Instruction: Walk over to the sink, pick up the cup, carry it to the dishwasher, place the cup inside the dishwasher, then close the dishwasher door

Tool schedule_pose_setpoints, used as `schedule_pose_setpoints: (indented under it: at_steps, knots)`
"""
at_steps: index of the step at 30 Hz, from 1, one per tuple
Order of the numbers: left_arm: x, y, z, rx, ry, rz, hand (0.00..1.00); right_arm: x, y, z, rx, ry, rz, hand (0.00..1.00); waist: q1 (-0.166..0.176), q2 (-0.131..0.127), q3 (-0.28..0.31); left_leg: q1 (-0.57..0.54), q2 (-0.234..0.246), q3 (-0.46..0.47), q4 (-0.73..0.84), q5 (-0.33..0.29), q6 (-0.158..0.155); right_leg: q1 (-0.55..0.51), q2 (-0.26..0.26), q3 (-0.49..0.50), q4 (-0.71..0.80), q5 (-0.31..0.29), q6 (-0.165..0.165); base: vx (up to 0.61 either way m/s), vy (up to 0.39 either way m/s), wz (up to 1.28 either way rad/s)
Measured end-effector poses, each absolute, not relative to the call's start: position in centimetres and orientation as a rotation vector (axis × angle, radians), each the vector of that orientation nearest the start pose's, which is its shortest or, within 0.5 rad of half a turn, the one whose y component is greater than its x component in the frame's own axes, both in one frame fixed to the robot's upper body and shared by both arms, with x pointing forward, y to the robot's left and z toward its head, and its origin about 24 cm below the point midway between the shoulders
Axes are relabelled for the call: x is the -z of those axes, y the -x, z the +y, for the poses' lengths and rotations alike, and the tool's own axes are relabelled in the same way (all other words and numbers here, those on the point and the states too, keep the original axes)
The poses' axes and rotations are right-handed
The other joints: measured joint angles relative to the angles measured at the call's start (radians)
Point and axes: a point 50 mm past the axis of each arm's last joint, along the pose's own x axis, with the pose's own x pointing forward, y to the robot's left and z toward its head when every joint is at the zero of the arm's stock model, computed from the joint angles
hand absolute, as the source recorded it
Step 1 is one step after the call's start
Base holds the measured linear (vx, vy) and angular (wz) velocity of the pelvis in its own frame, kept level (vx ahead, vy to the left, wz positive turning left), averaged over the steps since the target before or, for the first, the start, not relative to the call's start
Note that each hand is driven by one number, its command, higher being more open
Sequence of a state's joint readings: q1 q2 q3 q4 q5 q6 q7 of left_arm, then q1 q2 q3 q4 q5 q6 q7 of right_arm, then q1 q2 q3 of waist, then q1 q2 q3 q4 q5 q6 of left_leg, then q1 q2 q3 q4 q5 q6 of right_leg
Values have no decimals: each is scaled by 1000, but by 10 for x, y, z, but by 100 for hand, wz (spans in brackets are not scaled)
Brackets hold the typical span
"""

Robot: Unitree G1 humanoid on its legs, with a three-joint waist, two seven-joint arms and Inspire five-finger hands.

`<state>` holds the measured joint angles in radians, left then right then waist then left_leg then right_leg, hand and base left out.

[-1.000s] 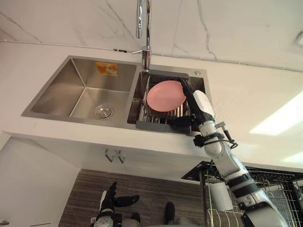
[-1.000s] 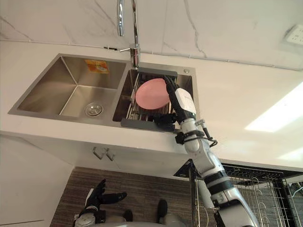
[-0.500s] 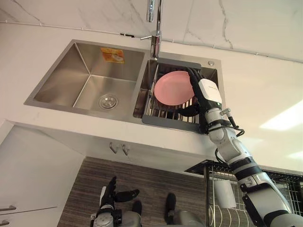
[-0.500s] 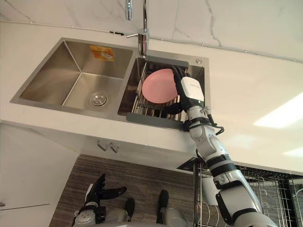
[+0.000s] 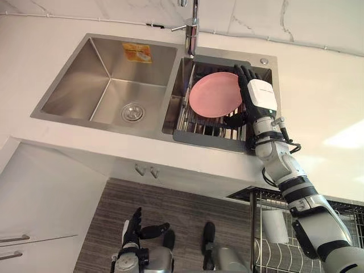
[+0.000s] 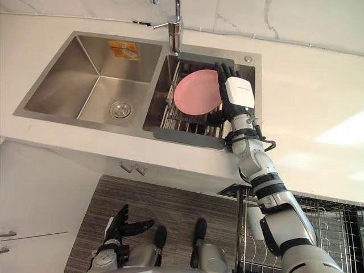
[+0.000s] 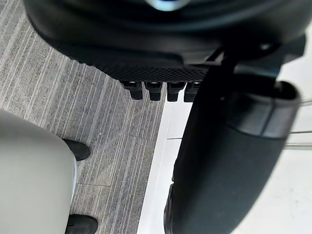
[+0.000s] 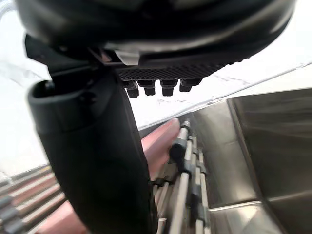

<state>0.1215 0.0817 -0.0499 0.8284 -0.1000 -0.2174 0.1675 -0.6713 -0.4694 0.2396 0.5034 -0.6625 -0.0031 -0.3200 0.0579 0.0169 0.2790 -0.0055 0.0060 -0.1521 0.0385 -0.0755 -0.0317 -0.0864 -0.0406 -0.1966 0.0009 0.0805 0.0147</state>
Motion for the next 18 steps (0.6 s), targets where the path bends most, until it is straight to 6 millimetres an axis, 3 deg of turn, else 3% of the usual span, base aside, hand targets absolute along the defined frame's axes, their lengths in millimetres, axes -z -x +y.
schedule_pose_setpoints:
  at_steps: [10,18]
  knots:
    - [126,-143,181,-221,-54,704,100,-165,-370,-198,312,1200,-389,100,2,16,29,-15,-8,-4,-1,11,0,-11,-8,-2,1,2,1,-24,-1,1]
    - [125,-145,180,-217,-52,694,100,-173,-372,-193,328,1180,-418,100,1,24,48,-25,-9,-7,-1,16,-1,-20,-10,-5,3,5,1,0,0,0]
